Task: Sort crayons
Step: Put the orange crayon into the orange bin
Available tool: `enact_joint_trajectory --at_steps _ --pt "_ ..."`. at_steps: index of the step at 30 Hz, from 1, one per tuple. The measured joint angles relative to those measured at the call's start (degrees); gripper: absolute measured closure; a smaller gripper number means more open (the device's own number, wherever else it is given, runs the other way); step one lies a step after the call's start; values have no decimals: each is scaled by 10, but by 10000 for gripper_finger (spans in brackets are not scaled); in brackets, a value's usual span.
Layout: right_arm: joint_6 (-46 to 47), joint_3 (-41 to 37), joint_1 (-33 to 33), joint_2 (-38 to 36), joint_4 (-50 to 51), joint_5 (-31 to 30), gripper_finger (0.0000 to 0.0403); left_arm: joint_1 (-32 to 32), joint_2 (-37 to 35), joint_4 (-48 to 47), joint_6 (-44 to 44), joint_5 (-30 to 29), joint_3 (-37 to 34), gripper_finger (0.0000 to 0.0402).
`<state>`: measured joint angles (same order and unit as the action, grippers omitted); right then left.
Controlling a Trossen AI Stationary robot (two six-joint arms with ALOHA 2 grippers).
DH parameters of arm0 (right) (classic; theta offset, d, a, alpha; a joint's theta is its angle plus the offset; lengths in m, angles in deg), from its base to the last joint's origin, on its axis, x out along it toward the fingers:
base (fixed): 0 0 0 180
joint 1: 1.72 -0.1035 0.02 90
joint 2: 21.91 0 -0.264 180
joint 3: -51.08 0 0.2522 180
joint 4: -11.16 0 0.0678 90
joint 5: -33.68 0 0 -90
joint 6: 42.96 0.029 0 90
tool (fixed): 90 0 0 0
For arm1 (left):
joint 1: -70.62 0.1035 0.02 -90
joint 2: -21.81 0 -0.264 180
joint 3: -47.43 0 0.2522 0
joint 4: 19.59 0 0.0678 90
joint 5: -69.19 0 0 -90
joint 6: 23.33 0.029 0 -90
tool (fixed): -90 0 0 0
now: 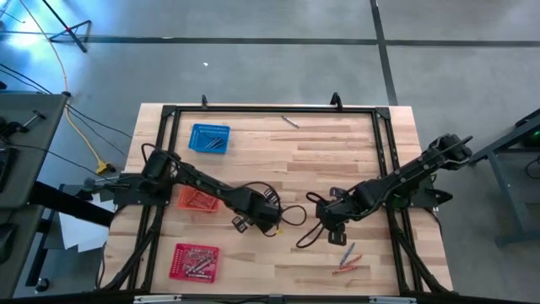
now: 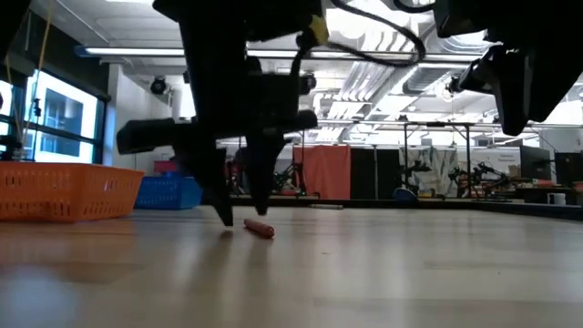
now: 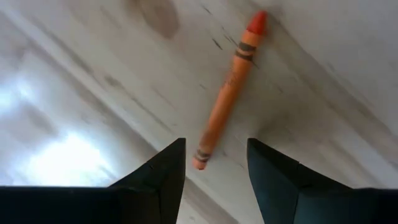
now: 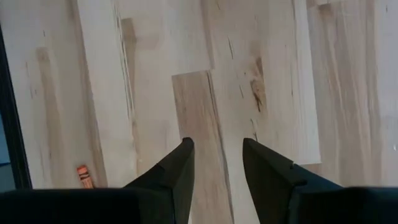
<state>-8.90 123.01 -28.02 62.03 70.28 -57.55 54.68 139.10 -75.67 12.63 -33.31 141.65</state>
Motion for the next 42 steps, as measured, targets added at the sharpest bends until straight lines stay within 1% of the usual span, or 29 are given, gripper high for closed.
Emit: enact_joint_trajectory --at_steps 5,8,10,13,16,18,20,25,30,33,35,38,42 --pt "-11 0 0 0 8 0 274 -1 27 -12 38 1 7 243" --pt "-11 0 0 0 7 0 274 1 40 -24 42 2 7 253" --pt "-11 0 0 0 6 0 275 4 43 -34 40 9 8 272" --pt "-11 0 0 0 6 0 275 8 43 -38 19 29 8 315" --pt "-14 0 0 0 4 -1 275 12 40 -40 -37 37 10 369" --pt "-16 0 0 0 2 -1 275 16 41 -47 -90 37 21 392" --pt "-18 0 0 0 2 -3 275 17 43 -53 -138 38 32 393" --pt "-20 0 0 0 1 -17 275 17 49 -82 -197 26 74 400" --pt "-20 0 0 0 0 -17 275 9 47 -138 -269 -27 128 401" --pt "-21 0 0 0 0 -17 275 2 41 -170 -304 -33 149 401" --pt "-19 0 0 0 0 -17 275 -1 31 -211 -342 -33 156 401" --pt "-16 0 -2 0 3 -18 275 -6 14 -303 -406 -38 156 401" --pt "-26 0 -5 0 3 -17 275 -16 -19 -429 -486 -64 156 401"
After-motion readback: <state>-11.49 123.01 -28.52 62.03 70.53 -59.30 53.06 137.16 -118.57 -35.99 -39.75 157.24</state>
